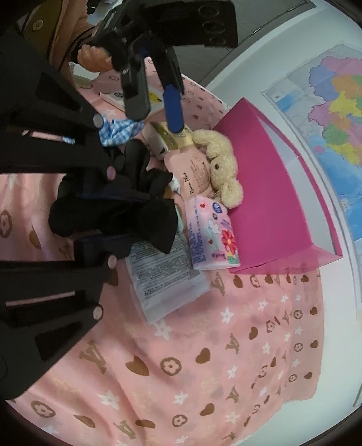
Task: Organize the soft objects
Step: 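Grasp the black cloth with the right gripper, then carry the black cloth into the pink box and open the right gripper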
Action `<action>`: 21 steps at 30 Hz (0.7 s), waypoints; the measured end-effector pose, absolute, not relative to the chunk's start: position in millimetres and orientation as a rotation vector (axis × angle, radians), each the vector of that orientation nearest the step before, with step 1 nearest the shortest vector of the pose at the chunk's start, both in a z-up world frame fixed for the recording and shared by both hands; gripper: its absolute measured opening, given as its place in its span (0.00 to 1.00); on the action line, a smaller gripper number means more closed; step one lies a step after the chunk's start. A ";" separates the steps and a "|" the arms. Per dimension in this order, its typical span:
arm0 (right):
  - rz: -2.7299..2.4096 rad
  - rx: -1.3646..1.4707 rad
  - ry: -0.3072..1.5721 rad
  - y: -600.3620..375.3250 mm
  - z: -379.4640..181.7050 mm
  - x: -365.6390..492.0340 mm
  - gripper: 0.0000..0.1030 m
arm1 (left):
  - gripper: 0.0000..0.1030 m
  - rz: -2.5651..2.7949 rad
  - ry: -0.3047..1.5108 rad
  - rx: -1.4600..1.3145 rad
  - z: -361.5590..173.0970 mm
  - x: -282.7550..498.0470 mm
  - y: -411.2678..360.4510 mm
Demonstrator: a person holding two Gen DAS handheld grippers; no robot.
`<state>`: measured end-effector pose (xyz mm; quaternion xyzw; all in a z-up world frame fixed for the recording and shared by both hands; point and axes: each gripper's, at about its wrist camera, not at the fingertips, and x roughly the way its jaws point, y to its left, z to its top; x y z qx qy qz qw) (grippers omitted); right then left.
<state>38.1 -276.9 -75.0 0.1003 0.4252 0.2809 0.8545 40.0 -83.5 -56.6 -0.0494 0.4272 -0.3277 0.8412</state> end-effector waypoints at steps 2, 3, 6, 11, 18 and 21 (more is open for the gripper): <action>0.601 0.216 0.874 -276.5 -68.1 35.1 0.16 | 0.73 -0.708 0.907 -0.110 -56.6 39.7 -84.8; 0.605 0.209 0.857 -276.0 -62.5 33.2 0.16 | 0.73 -0.726 0.910 -0.119 -56.5 39.5 -85.2; 0.627 0.206 0.806 -274.6 -45.5 28.4 0.15 | 0.73 -0.759 0.916 -0.143 -56.3 39.2 -86.1; 0.654 0.183 0.735 -271.7 -18.5 26.8 0.15 | 0.73 -0.814 0.930 -0.180 -54.5 39.9 -85.7; 0.701 0.138 0.646 -262.4 13.4 30.3 0.15 | 0.73 -0.908 0.928 -0.247 -46.5 44.5 -86.0; 0.723 0.118 0.612 -255.5 25.4 35.6 0.15 | 0.71 -0.919 0.896 -0.250 -38.3 47.4 -86.1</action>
